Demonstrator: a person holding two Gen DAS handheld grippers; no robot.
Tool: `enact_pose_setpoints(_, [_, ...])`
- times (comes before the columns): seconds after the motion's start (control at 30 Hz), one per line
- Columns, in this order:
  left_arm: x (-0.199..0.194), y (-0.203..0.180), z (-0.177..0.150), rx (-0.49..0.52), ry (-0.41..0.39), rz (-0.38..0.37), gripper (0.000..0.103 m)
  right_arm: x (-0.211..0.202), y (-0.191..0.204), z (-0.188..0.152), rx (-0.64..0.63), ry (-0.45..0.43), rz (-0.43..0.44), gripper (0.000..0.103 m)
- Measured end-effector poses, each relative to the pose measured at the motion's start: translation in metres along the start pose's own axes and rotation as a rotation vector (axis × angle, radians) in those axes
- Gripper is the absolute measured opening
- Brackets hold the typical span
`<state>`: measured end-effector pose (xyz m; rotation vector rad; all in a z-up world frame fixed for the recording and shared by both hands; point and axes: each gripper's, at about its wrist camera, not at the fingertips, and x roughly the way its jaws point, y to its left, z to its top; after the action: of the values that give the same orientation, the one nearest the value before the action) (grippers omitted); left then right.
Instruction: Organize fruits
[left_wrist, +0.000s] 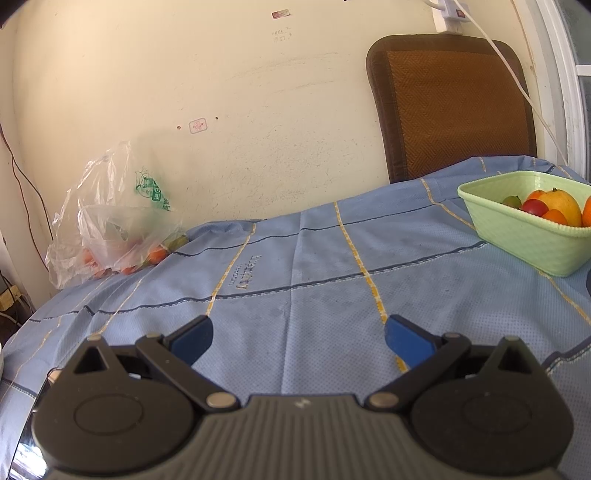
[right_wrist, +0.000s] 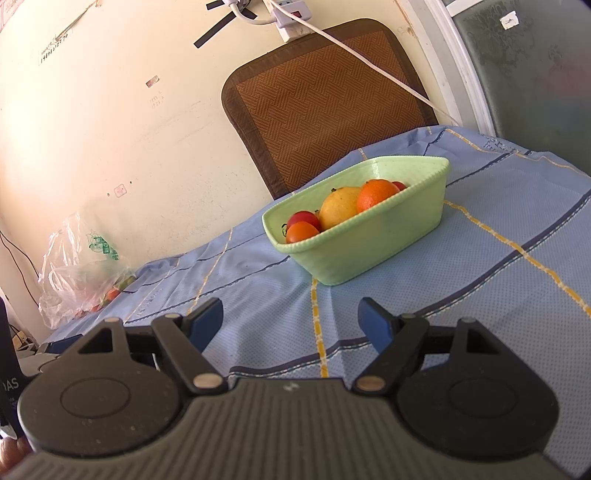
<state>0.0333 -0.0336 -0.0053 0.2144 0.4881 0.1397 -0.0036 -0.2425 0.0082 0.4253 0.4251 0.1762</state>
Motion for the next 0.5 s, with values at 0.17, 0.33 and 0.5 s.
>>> enact_pose_setpoints(0.17, [-0.0001, -0.0006, 0.0001, 0.000, 0.000, 0.001, 0.103, 0.0000, -0.0001, 0.0001, 0.003, -0.001, 0.001, 0.082])
enact_pose_setpoints(0.33, [0.0004, -0.0006, 0.0001, -0.005, 0.004, 0.000, 0.103, -0.0001, 0.0006, 0.0000, 0.003, -0.001, 0.002, 0.082])
enact_pose_setpoints(0.5, [0.0024, 0.0014, 0.0001, -0.013, 0.013, -0.008, 0.103, 0.0005, 0.0006, 0.0000, 0.002, 0.000, 0.002, 0.082])
